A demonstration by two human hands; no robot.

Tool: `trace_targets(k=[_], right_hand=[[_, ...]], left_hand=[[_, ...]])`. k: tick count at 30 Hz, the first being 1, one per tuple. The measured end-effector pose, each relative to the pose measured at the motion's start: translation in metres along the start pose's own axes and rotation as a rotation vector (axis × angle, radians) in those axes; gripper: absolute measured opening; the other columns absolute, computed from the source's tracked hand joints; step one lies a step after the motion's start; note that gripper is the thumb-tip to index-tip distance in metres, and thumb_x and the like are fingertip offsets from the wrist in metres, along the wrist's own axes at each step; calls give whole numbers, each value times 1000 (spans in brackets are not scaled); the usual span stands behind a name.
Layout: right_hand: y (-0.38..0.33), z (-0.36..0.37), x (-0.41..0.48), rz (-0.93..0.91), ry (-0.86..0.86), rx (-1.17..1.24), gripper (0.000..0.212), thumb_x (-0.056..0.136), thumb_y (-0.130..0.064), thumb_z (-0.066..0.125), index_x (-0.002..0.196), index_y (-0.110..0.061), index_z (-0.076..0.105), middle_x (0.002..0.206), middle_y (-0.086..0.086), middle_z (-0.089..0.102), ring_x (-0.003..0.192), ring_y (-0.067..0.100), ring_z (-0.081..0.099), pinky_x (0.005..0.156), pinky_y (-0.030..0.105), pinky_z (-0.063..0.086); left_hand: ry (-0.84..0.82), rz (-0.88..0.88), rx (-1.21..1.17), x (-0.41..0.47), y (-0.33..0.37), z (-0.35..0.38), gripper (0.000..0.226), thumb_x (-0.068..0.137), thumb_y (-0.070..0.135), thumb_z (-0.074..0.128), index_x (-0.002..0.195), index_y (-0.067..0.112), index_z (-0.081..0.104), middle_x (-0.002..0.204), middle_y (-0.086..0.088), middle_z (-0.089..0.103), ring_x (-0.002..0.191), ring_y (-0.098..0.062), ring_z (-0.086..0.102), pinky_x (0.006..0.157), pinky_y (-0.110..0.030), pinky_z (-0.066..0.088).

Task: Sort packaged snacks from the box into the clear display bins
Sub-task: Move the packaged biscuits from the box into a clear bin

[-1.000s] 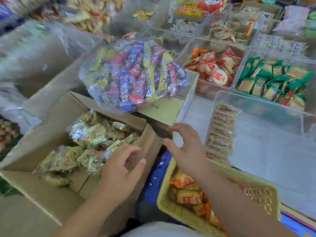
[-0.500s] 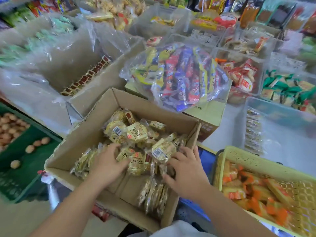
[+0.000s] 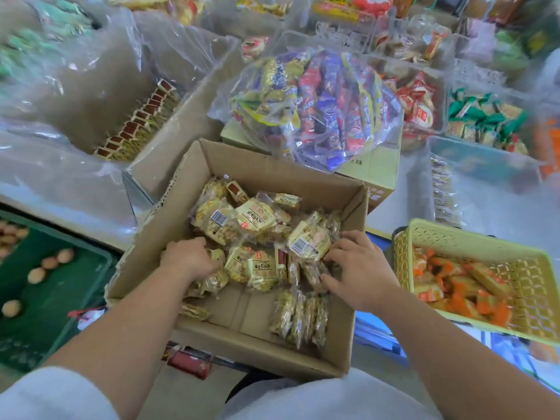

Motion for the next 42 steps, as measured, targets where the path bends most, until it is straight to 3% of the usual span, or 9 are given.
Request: trace_targets(k=[10, 19, 24, 27, 32, 34, 37, 40, 42], right_hand=[[2, 0, 1, 32, 32, 10, 53, 83, -67, 39, 113, -36, 71, 121, -20, 60, 133, 14, 30, 103, 45, 41], [5, 4, 2, 35, 62, 22, 48, 83, -65, 42, 107, -36, 72, 117, -22, 62, 131, 12, 31, 104, 44, 42], [6, 4, 3, 23, 71, 13, 47, 83, -65, 43, 104, -36, 73, 115, -22, 62, 129, 12, 32, 102, 43, 43], [7, 4, 3, 16, 82, 17, 45, 84, -65, 44, 102, -36, 73, 113, -23, 62, 128, 12, 33, 101, 44, 44], [8, 4, 3, 6, 108, 28, 43, 84, -64, 44, 99, -37, 73, 110, -24, 62, 127, 12, 34, 100, 44, 45], [8, 4, 1, -1, 107, 38, 43, 84, -66, 44, 101, -38, 73, 110, -25, 61, 126, 11, 34, 100, 44, 44], [7, 4, 2, -27, 45, 61, 51, 86, -72, 38, 112, -40, 68, 118, -24, 59, 129, 11, 31, 106, 44, 39], [2, -9, 1, 3, 1, 261, 59, 89, -77, 30, 128, -43, 59, 134, -24, 53, 142, 9, 22, 118, 49, 19], [3, -27, -4, 59, 54, 544, 66, 88, -80, 23, 135, -45, 54, 140, -25, 50, 149, 7, 13, 122, 50, 6]], left_hand=[[-139, 105, 189, -19, 27, 20, 73, 77, 54, 74, 144, 54, 44, 144, -2, 53, 131, -31, 49, 106, -50, 40], [-167, 163, -16, -19, 30, 19, 91, 68, 39, 84, 151, 38, 45, 148, -4, 51, 127, -30, 56, 102, -46, 53], [-90, 174, -161, -22, 24, 3, 88, 61, 32, 82, 143, 37, 50, 121, -1, 62, 100, -24, 65, 84, -41, 60], [-76, 177, -436, -23, 12, -5, 76, 59, 21, 85, 129, 37, 59, 99, 1, 67, 76, -18, 69, 58, -29, 54], [-37, 196, -952, -42, -5, -31, 61, 63, 5, 92, 104, 44, 70, 121, -2, 66, 97, -20, 70, 85, -45, 59], [-20, 207, -1171, -55, -7, -44, 63, 63, -2, 92, 103, 42, 73, 114, -10, 73, 90, -29, 77, 77, -48, 63], [8, 263, -1518, -78, 5, -68, 68, 50, 5, 90, 111, 29, 74, 109, -15, 77, 85, -29, 78, 61, -38, 62], [-9, 329, -1832, -98, 32, -83, 62, 67, 6, 77, 127, 14, 66, 126, -21, 70, 107, -36, 71, 91, -54, 58], [-59, 392, -1964, -113, 60, -87, 38, 79, 10, 68, 116, 15, 72, 125, -21, 70, 114, -41, 66, 98, -60, 52]])
Point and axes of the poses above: each hand's wrist, its own x-axis towards the middle knuckle, its own z-axis out of the palm, y = z × x, the point moved 9 cm from there along x, towards the middle knuckle
